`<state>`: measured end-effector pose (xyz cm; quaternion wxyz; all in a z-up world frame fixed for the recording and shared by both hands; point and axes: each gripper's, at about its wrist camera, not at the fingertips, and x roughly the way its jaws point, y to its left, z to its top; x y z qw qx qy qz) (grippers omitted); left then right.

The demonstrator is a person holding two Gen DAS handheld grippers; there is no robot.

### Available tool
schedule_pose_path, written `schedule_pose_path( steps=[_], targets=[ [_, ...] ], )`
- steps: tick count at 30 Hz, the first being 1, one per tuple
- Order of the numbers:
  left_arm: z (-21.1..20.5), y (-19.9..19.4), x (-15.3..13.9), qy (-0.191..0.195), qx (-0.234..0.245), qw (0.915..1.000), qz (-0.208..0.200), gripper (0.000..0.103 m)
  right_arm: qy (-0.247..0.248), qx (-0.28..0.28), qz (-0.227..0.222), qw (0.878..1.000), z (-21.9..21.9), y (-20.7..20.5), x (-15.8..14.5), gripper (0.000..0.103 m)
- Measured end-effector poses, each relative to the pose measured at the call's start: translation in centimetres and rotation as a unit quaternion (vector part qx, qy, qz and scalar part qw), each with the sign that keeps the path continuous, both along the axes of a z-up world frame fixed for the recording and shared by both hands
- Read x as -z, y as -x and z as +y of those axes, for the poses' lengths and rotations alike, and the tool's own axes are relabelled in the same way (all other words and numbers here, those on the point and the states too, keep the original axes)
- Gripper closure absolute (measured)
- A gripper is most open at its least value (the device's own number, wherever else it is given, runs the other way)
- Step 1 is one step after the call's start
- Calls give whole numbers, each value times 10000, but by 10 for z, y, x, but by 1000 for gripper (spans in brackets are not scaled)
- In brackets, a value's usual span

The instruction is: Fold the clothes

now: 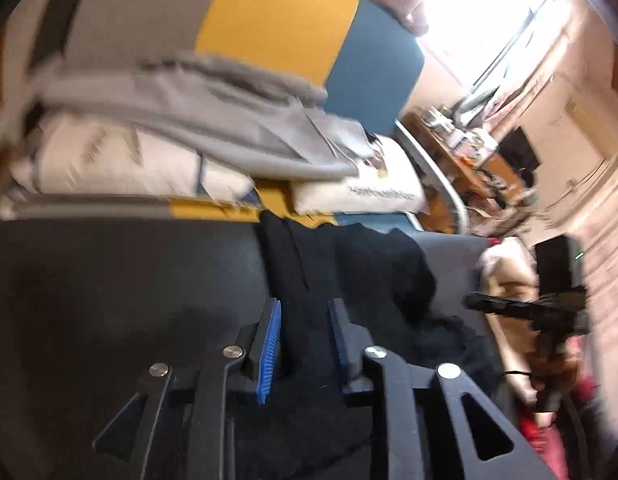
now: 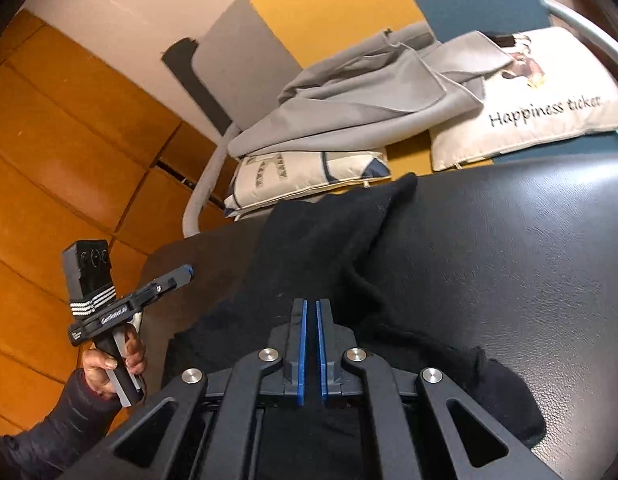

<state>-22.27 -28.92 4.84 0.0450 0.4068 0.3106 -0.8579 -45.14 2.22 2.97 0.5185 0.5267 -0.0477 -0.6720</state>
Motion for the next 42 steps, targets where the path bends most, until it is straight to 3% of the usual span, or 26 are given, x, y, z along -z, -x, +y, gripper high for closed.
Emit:
schedule_pose_path(
  steps=[4, 7, 9, 13, 16, 17, 18, 19, 20, 22, 28, 33, 38, 42],
  targets=[
    [-20, 25, 19, -91, 2, 9993, -371, 55, 168, 222, -474, 9985, -3, 24, 14, 88],
    [-24, 46, 29, -298, 137, 9986, -426, 45, 382, 566, -874, 9938, -4, 50, 27, 37],
    [-25, 60, 35, -377, 229, 9977, -507, 43, 379, 699, -1005, 9918, -9, 65, 36, 33],
    [-18, 86, 42, -123, 444, 9972, -587, 42, 225, 555, -1180, 9912, -37, 85, 52, 33],
    [-14, 100, 43, 158, 482, 9966, -647, 44, 160, 416, -1034, 9936, -55, 93, 54, 36],
    [-13, 104, 44, 256, 455, 9962, -702, 51, 76, 385, -913, 9950, -60, 93, 54, 47],
    [-13, 107, 45, 354, 428, 9956, -756, 80, -83, 328, -772, 9964, -66, 92, 54, 60],
    [-13, 110, 46, 452, 400, 9949, -811, 99, -297, 227, -658, 9971, -72, 90, 56, 91],
    [-13, 113, 47, 486, 367, 9946, -836, 98, -404, 146, -590, 9973, -74, 88, 58, 98],
    [-19, 107, 46, 247, 278, 9972, -654, 99, -460, 67, -415, 9981, -75, 85, 56, 98],
    [-6, 53, 6, 134, 227, 9995, 169, 99, -70, -130, -136, 9998, -62, 64, 24, 98],
    [14, 0, -32, 139, 205, 9967, 767, 99, 182, -366, 113, 9991, -41, 22, -13, 98],
    [47, -46, -56, 174, 261, 9937, 1076, 99, 272, -417, 227, 9985, -12, -21, -32, 98],
    [74, -78, -58, 130, 294, 9926, 1172, 99, 364, -400, 224, 9983, 18, -51, -40, 98]
  ],
)
